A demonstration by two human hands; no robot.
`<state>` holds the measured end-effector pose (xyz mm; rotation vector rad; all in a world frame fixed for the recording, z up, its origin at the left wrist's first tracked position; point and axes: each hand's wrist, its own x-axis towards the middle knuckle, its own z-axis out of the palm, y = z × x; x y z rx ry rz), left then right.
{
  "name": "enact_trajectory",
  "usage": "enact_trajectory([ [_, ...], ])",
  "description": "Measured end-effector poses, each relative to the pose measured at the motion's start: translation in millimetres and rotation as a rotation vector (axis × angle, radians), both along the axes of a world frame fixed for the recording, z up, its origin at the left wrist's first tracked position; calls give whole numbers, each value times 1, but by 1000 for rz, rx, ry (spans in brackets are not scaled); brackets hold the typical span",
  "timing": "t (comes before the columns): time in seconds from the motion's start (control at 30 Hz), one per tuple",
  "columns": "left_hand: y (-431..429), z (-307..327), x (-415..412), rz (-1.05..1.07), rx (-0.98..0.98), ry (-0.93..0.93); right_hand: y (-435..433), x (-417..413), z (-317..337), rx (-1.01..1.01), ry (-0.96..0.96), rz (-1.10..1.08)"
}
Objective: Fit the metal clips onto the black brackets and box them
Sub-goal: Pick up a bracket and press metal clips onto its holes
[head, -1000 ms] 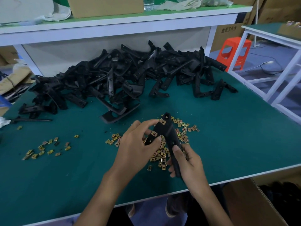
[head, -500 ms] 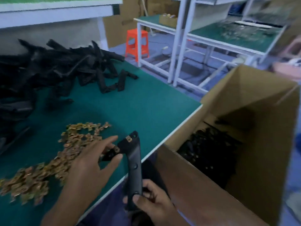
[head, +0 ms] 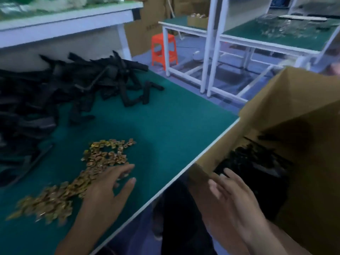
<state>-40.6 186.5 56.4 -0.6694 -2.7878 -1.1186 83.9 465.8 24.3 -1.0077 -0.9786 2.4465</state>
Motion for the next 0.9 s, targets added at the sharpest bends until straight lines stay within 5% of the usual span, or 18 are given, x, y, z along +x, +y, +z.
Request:
enact_trajectory([
  [0.27, -138, 0, -23, 552, -51, 70, -121, -93, -1, 689, 205, 558],
  [0.47, -196, -8, -56, 772, -106, 105, -160, -125, -11, 1085, 160, 675],
  [0.63, -207, -10, -99, 912, 176, -281, -152, -119, -19, 1124, 167, 624],
  [0.77, -209, -9, -104, 986, 465, -298, -153, -121, -20, 1133, 194, 602],
  [0.9, -206, 1, -75, 887, 544, -307, -153, -124, -22, 1088, 188, 584],
])
